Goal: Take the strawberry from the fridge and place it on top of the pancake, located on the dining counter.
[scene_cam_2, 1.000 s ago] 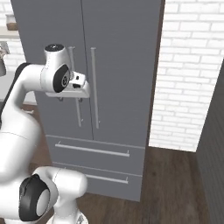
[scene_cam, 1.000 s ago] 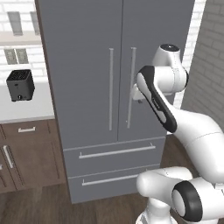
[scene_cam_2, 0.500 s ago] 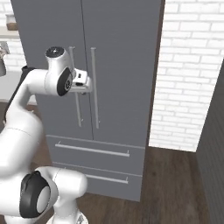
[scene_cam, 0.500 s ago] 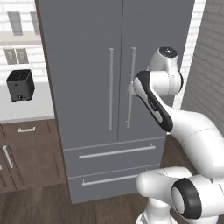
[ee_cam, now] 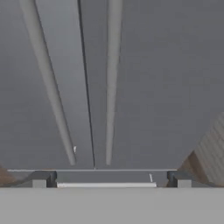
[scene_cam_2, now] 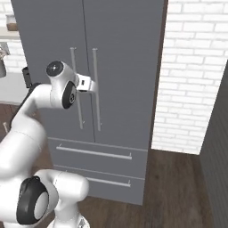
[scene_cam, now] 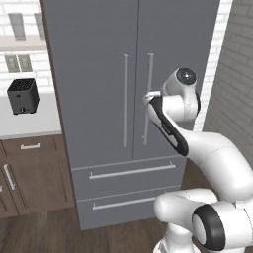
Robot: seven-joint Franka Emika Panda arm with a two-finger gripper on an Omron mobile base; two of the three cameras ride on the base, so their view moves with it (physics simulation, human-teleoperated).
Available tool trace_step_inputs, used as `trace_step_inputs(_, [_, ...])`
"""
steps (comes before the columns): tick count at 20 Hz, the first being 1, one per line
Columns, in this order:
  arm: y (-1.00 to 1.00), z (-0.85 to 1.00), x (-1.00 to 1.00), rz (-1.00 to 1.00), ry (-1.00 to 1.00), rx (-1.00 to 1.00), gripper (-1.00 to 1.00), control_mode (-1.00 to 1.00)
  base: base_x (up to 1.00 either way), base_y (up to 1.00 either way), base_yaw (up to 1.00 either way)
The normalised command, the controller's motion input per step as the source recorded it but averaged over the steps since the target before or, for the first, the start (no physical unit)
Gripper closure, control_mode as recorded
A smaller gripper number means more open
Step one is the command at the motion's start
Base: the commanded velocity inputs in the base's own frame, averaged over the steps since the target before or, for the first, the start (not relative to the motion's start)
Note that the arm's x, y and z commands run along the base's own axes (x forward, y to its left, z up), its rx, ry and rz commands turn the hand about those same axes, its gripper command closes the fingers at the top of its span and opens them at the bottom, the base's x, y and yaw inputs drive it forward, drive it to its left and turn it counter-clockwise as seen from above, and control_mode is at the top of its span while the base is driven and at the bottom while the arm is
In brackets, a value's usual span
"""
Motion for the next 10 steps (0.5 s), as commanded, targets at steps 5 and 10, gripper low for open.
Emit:
trace_step_inputs(5, [-0.37, 0.0, 0.38, -0.01, 0.0, 0.23, -1.0, -1.0, 0.0, 0.0, 0.0])
trace_step_inputs(10, [-0.04, 0.0, 0.5, 0.01, -0.04, 0.16, -1.0, -1.0, 0.0, 0.0, 0.0])
